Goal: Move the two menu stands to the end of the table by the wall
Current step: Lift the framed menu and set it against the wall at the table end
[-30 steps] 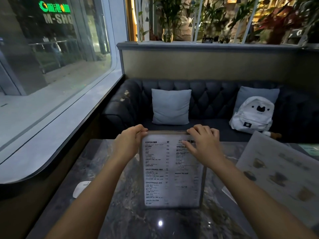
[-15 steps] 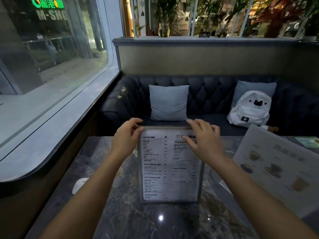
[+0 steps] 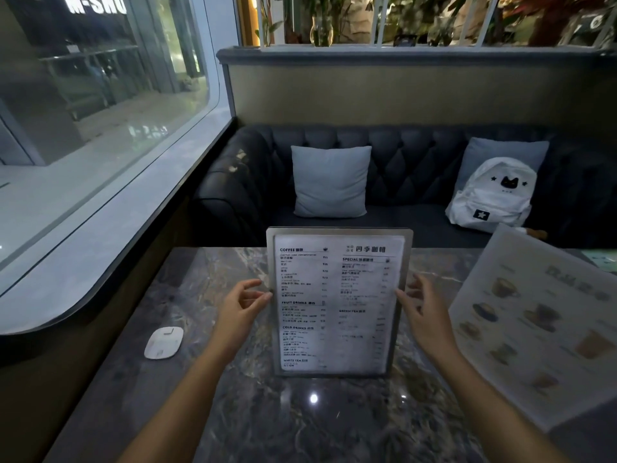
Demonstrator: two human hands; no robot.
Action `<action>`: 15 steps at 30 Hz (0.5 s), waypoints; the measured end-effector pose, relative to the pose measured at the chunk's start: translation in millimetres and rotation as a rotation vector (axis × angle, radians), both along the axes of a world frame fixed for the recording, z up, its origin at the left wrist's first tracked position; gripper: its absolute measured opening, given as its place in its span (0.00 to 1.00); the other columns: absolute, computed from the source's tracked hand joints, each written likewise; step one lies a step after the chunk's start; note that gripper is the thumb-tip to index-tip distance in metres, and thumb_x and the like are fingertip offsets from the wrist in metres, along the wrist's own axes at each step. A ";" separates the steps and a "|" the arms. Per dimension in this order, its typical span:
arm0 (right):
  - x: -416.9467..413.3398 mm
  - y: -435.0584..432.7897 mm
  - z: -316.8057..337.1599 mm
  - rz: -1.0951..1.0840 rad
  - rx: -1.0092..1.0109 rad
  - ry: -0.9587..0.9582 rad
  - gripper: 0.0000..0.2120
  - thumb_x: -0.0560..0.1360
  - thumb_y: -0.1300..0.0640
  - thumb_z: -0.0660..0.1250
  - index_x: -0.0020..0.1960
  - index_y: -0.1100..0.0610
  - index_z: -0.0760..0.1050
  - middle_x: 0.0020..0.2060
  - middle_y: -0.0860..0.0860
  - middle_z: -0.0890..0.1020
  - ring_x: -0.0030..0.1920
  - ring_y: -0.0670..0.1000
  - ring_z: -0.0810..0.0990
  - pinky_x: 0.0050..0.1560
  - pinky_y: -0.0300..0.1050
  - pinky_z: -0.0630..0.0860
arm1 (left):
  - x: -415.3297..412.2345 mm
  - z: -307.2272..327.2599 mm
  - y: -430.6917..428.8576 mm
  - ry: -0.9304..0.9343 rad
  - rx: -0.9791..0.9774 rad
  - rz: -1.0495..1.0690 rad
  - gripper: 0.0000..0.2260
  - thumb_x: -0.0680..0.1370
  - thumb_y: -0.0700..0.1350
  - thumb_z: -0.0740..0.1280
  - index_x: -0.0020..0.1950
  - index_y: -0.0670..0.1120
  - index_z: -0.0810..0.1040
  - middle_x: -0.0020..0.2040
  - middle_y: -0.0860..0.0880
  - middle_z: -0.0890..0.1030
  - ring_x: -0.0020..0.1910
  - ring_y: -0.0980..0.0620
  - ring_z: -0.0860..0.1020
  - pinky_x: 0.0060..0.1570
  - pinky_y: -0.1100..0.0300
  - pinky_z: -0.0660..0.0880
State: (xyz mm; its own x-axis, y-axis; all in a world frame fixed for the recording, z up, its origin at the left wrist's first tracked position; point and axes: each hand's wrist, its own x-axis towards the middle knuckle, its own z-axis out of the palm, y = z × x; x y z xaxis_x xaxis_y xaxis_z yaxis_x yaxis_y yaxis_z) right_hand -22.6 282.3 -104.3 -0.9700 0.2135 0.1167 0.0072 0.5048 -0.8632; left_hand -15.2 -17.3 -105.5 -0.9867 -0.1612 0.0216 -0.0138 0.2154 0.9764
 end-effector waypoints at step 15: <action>2.6 1.5 -24.0 0.119 -0.244 -0.077 0.09 0.75 0.59 0.61 0.42 0.46 0.74 0.42 0.47 0.81 0.38 0.39 0.81 0.34 0.32 0.76 | 2.4 -31.1 8.2 -0.029 0.126 -0.115 0.07 0.75 0.37 0.64 0.45 0.48 0.78 0.44 0.47 0.81 0.41 0.57 0.80 0.37 0.68 0.77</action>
